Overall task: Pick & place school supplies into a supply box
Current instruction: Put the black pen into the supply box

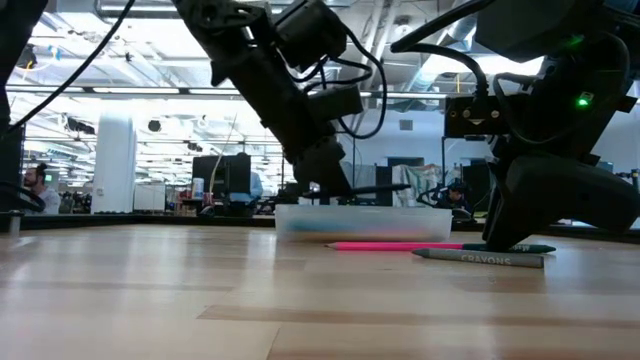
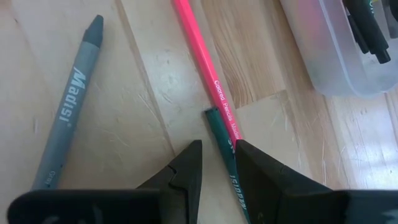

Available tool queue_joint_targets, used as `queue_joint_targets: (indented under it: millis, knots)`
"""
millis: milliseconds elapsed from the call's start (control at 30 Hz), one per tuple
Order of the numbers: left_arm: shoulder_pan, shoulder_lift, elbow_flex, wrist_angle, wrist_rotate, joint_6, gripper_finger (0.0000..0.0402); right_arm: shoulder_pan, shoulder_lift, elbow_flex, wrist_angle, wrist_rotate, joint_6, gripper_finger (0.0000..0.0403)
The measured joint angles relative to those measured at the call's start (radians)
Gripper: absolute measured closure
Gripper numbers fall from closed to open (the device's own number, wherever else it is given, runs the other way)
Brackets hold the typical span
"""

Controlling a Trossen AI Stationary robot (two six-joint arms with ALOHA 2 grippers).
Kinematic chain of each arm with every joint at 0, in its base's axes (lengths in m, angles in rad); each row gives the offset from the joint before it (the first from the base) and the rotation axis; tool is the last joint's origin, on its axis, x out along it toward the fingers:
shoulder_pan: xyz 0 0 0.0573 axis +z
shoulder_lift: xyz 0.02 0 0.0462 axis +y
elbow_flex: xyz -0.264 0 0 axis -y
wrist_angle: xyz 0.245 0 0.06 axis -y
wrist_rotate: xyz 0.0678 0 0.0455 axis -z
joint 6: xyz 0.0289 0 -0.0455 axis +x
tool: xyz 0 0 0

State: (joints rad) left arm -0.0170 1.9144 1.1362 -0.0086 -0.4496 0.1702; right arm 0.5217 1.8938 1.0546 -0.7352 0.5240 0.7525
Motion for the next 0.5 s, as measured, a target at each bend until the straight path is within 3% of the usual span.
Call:
queue_joint_targets:
  millis: [500]
  knots:
    - [0.012, 0.000, 0.000, -0.001, 0.026, 0.034, 0.0374, 0.000, 0.000, 0.000, 0.008, 0.000, 0.000, 0.0313]
